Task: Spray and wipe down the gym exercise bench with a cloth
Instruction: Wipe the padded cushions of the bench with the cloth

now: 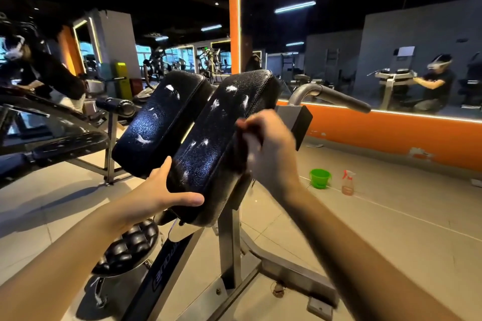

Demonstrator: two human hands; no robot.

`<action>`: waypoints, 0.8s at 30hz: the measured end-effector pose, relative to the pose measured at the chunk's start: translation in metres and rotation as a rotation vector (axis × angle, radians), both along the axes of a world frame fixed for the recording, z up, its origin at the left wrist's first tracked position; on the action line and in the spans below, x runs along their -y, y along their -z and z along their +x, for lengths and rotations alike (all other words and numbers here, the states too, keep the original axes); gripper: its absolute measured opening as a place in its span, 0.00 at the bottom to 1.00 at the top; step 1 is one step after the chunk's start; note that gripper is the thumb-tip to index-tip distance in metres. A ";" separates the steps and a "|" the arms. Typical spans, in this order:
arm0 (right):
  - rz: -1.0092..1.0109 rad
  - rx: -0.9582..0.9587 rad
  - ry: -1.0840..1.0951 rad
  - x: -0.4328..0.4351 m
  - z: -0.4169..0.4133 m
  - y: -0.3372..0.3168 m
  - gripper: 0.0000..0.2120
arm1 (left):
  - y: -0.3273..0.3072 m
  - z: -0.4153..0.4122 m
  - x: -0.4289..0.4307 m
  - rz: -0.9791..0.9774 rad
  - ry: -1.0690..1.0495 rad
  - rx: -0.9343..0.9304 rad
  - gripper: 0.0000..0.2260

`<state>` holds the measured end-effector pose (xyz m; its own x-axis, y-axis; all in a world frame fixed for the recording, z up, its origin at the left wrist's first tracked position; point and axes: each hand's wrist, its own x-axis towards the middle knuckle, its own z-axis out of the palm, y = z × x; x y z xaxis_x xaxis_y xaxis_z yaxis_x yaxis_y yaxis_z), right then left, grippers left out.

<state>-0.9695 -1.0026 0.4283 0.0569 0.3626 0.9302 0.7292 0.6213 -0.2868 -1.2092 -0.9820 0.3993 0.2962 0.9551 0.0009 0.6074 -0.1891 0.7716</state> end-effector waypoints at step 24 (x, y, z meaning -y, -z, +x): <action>-0.100 0.124 0.297 -0.019 0.039 -0.055 0.09 | 0.007 -0.004 -0.010 0.041 -0.020 -0.009 0.81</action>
<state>-0.9301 -0.9837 0.4832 0.0625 0.4366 0.8975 0.9074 0.3497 -0.2333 -1.2134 -0.9723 0.3924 0.2773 0.9601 0.0375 0.6182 -0.2082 0.7579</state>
